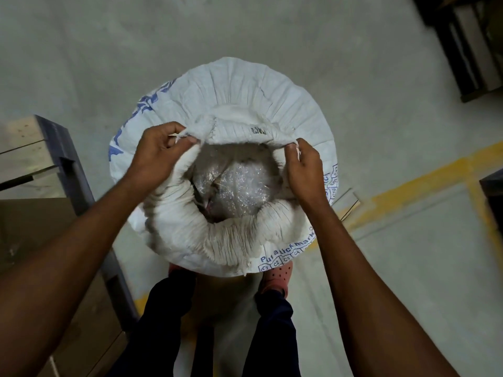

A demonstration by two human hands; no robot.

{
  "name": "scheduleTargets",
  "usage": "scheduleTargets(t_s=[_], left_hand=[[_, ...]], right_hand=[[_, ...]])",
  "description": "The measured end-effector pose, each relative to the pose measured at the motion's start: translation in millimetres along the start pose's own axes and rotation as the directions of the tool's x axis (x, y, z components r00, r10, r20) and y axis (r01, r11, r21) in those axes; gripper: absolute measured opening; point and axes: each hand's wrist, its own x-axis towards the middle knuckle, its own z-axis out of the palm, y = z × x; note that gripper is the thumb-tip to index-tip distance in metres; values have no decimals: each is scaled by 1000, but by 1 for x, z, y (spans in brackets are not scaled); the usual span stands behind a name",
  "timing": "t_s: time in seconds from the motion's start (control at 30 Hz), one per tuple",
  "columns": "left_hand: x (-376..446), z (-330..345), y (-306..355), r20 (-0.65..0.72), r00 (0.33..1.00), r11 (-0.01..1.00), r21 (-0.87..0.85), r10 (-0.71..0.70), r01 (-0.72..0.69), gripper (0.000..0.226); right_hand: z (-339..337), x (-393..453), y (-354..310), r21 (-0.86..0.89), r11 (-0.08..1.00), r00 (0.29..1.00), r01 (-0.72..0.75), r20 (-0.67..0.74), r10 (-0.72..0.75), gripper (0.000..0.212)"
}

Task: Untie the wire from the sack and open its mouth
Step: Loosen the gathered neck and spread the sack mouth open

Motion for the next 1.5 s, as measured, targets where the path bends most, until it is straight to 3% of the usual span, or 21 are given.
scheduleTargets(t_s=[0.1,0.27,0.33,0.43,0.53,0.6,0.67,0.73,0.77,0.83,0.9,0.97,1.07,1.13,1.23,1.33,1.4,1.5], left_hand=[[5,-28,1,154,988,992,129,-23,3,17],[12,-36,5,157,987,982,187,-38,8,33],[13,-32,4,148,988,980,200,-35,5,45],[11,-26,5,110,993,982,190,-45,23,57],[12,-28,5,44,998,985,166,-50,42,70],[17,-31,12,-30,992,980,153,-122,125,66],[26,-33,21,-73,966,966,63,-247,251,52],[34,-38,28,26,928,916,-156,-371,371,27],[37,-44,31,149,886,850,-250,-440,464,27],[40,-55,38,333,799,737,-320,-501,595,58],[43,-58,36,327,806,738,-334,-493,586,53],[43,-48,29,164,868,803,-331,-468,495,28],[32,-26,17,-92,944,949,-29,-316,315,53],[20,-17,0,-143,965,973,42,-221,229,52],[-3,5,-22,-338,924,973,78,-180,218,46],[-26,33,-20,-600,743,888,109,-299,446,71],[-32,53,-11,-635,613,789,10,-469,614,81],[-29,76,-1,-643,505,755,-182,-576,630,73]], right_hand=[[-15,5,-1,-50,999,989,21,147,-14,22],[-36,13,2,-89,996,919,27,393,10,32],[-37,17,2,-172,983,920,66,393,7,34],[-31,20,-4,-247,967,951,68,309,12,63],[-27,20,-15,-255,965,964,-59,236,121,68],[-25,21,-24,-219,955,942,-198,229,247,66],[-28,27,-32,-143,894,852,-424,273,447,73],[-38,36,-35,46,730,674,-682,426,603,74],[-43,40,-34,103,653,604,-750,510,613,76],[-48,45,-32,132,605,564,-785,556,610,81],[-45,48,-33,119,639,605,-760,489,628,78],[-35,47,-34,80,764,738,-641,339,584,74],[-16,32,-27,17,936,934,-353,74,351,62],[-4,17,-19,-53,959,960,-278,-51,275,57],[14,-10,-14,-222,913,928,-341,-234,290,49],[29,-41,-13,-276,822,827,-498,-436,355,60],[42,-63,-16,-221,787,751,-575,-524,402,76],[69,-81,-18,-77,802,686,-593,-570,452,77]])
